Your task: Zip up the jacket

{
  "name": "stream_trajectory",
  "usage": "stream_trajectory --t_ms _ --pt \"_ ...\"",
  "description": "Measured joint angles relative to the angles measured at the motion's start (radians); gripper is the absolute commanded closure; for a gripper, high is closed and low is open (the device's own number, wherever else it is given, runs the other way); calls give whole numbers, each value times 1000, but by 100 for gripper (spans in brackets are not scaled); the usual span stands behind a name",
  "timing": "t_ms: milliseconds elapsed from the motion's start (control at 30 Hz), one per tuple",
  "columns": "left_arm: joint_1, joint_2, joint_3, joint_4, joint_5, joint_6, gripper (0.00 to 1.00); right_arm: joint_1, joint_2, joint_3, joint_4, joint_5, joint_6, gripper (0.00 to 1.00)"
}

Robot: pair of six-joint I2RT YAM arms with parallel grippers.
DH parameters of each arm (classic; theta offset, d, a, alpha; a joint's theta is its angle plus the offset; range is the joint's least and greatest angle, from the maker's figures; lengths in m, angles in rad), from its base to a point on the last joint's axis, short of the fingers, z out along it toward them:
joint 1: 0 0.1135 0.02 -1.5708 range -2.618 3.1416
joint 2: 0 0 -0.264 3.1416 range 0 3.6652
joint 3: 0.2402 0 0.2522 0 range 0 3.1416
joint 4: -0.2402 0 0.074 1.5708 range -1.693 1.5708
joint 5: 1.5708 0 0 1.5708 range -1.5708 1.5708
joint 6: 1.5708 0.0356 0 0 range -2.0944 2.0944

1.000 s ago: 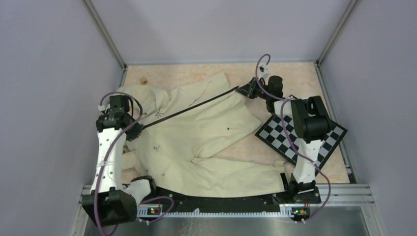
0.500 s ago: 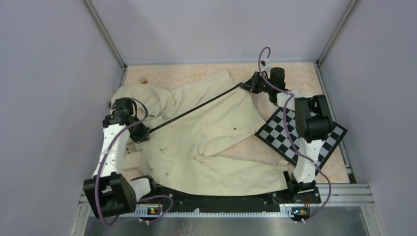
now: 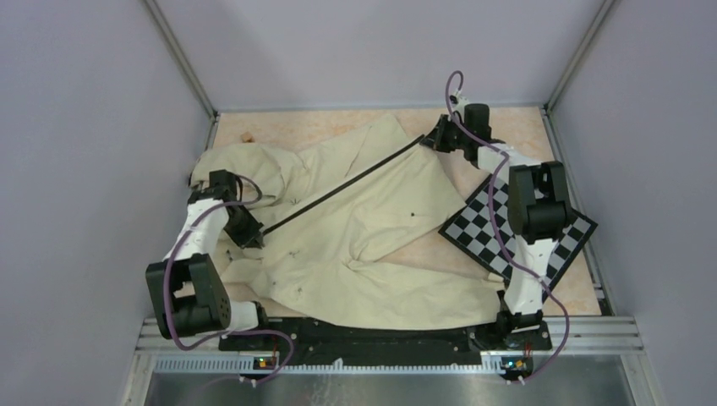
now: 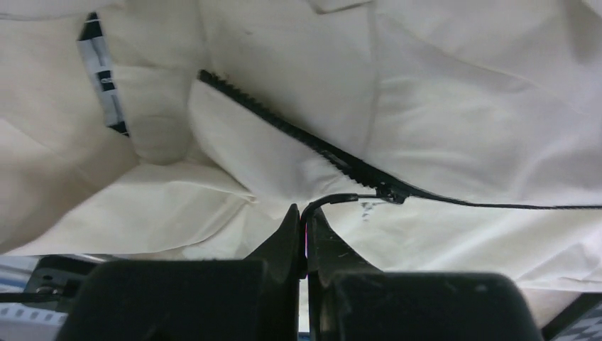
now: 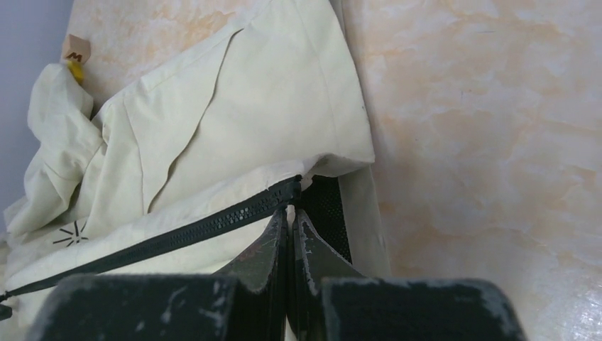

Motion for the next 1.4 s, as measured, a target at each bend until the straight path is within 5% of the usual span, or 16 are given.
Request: stream_trajectory --t_ms 167,367,600,667,767,867,967,1100,1200,1400 --pt "76 10 0 -32 -50 -61 100 -5 38 6 -1 13 -3 100" --pt "357 -86 15 -122 -91 -126 100 -22 70 5 -3 -10 8 100" --pt "410 -124 68 -188 -73 -152 99 -23 69 5 19 -56 15 100" --pt "411 -135 68 -188 -76 -158 89 -26 70 5 22 -71 10 81" --pt "416 -177 69 -180 -143 -156 57 -36 69 6 26 -67 -17 50" --pt "441 -233 105 -164 -256 -151 25 -72 69 7 22 -27 -53 35" --pt "434 -272 148 -128 -322 -145 6 -94 53 8 -36 54 -101 33" --pt "359 -301 173 -79 -321 -113 1 -68 -18 9 -156 158 -153 33" --pt "237 -324 177 -18 -286 -57 1 -20 -112 8 -243 219 -180 22" --pt "-10 -436 168 149 -100 73 1 135 -418 -39 -385 294 -186 19"
